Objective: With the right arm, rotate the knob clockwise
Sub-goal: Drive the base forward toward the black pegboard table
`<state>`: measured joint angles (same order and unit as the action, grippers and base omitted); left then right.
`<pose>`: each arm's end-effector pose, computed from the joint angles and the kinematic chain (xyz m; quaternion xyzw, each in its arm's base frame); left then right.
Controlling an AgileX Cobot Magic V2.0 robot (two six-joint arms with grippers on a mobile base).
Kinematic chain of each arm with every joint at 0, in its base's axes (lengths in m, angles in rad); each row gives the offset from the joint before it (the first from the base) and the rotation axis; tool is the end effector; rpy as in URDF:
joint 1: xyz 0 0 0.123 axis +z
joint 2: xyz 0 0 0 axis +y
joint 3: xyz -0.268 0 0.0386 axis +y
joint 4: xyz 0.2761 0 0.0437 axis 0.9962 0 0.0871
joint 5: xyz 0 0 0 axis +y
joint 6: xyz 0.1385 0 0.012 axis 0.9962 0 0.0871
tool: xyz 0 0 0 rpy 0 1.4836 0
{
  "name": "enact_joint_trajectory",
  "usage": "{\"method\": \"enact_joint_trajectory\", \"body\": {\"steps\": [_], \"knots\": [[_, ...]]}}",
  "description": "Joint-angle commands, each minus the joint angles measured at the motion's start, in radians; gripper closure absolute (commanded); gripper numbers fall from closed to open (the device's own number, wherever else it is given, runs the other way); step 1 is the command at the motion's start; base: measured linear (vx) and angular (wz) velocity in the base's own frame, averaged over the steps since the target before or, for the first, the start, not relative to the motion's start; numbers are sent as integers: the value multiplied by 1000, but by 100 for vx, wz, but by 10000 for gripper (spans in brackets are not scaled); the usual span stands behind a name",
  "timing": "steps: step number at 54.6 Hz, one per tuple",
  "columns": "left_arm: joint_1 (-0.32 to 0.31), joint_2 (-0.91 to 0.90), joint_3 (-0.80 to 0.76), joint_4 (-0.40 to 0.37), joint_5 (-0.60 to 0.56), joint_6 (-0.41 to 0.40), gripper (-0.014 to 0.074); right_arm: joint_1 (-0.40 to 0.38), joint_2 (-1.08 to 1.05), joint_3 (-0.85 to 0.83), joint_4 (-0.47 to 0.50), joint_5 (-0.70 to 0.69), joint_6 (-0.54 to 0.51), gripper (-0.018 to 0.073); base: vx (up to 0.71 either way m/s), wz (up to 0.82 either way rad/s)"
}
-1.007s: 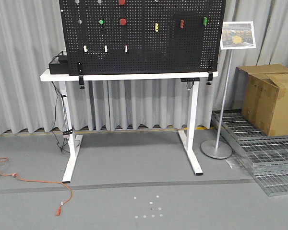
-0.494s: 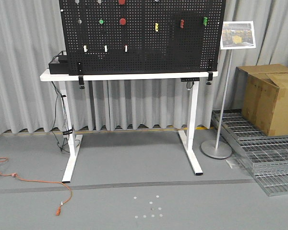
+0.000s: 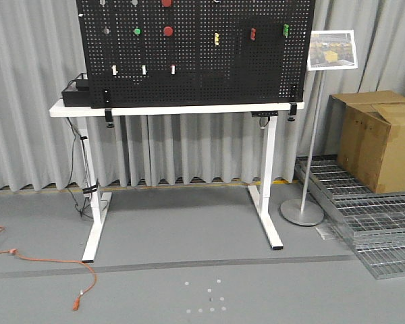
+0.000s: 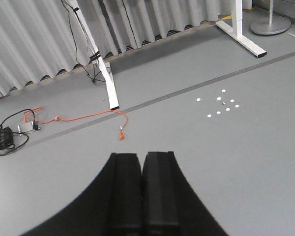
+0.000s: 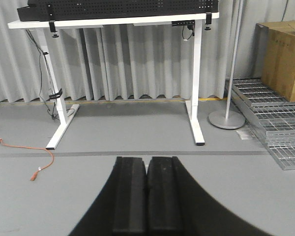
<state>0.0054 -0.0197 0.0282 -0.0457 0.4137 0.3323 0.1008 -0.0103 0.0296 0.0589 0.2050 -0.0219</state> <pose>0.1390 -0.0018 0.1519 0.1210 0.8059 0.0780 0.5742 0.1453 0.0164 0.1781 -0.0284 0.7532 0.0493 0.6553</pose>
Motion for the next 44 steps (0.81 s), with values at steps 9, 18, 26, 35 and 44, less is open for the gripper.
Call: {"method": "enact_joint_trajectory", "body": {"steps": [9,18,26,35,44], "knots": [[-1,-8,21,-6,-84,-3,603,-2,-10,14,-4,-80,-4,565,14,-9],[-1,-8,21,-6,-84,-3,603,-2,-10,14,-4,-80,-4,565,16,-9],[-1,-8,21,-6,-84,-3,603,-2,-10,14,-4,-80,-4,565,17,3],[-1,-8,21,-6,-84,-3,603,-2,-10,14,-4,-80,-4,565,22,8],[-1,-8,21,-6,-84,-3,603,-2,-10,14,-4,-80,-4,565,27,5]]}}
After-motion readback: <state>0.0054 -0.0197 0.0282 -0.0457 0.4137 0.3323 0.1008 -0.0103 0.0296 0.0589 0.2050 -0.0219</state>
